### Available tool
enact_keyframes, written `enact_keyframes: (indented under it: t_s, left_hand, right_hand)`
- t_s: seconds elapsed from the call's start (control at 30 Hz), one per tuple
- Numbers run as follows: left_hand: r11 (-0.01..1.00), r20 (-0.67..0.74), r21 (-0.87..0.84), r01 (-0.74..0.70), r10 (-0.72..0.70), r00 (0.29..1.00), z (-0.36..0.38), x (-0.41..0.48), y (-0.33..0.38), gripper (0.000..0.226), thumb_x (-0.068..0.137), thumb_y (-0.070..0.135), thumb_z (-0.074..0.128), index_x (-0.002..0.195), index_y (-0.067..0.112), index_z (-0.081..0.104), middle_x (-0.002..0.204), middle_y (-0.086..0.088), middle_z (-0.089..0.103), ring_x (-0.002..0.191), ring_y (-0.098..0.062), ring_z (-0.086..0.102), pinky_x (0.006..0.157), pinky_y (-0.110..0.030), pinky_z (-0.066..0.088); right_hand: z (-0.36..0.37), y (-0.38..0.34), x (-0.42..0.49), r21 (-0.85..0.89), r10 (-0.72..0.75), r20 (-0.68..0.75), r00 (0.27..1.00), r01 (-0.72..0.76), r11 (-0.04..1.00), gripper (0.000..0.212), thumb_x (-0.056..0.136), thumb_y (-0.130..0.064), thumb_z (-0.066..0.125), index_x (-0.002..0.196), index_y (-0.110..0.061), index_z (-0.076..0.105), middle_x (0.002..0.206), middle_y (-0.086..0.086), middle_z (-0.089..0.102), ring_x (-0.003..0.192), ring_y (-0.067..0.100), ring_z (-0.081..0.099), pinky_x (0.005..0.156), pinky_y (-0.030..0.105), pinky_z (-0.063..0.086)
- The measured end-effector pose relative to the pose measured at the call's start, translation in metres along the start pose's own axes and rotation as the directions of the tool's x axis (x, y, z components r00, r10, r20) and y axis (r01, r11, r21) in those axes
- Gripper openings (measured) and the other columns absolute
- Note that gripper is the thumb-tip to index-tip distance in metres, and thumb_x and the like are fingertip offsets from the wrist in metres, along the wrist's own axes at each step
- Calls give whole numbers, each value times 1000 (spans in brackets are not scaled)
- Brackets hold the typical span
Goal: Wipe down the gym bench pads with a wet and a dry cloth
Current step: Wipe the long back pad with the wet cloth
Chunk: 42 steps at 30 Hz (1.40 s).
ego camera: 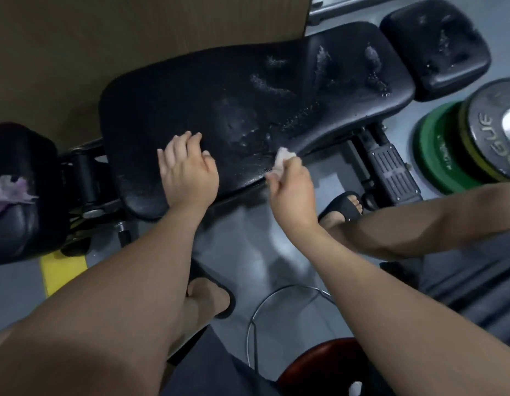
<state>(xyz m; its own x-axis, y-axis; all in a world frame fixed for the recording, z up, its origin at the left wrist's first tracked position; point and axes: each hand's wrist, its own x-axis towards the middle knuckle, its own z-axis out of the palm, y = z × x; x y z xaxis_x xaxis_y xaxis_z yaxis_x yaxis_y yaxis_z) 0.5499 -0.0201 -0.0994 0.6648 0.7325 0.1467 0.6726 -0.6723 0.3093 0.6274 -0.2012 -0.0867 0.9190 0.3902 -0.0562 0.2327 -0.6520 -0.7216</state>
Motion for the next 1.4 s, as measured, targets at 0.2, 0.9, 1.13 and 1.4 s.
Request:
enact_keyframes:
  t_s: [0.2, 0.9, 1.13, 1.4]
  left_hand:
    - [997, -24, 70, 34, -32, 999, 0, -1, 3, 47, 100, 31, 36, 145, 23, 49, 154, 0, 45, 146, -25, 33, 125, -49, 17]
    - [996, -40, 68, 51, -48, 998, 2, -1, 0, 49, 98, 29, 35, 144, 24, 50, 153, 1, 46, 146, -23, 34, 125, -48, 17]
    - [996, -48, 74, 48, -44, 998, 1, 0, 3, 49, 97, 28, 35, 143, 24, 51, 152, 1, 46, 145, -24, 34, 124, -48, 18]
    - [996, -37, 79, 46, -43, 998, 2, -2, 2, 50, 96, 27, 34, 144, 24, 50, 153, 1, 46, 145, -24, 34, 125, -48, 17]
  right_hand:
    - [2, -1, 5, 330, 343, 98, 934, -356, 875, 35, 102, -34, 54, 120, -3, 55, 90, -3, 59, 79, 13, 54, 66, 21, 35]
    - [8, -11, 8, 160, 215, 73, 974, -224, 961, 38, 107, -39, 36, 94, -9, 56, 88, -16, 45, 80, 9, 51, 69, 18, 36]
    - [44, -25, -9, 274, 462, 75, 884, -464, 842, 42, 111, -40, 30, 115, -4, 49, 108, 12, 67, 100, 33, 63, 70, 32, 36]
    - [27, 2, 7, 546, 371, 95, 924, -360, 756, 28, 101, -24, 35, 93, -16, 60, 69, -10, 53, 59, 3, 46, 56, 20, 37]
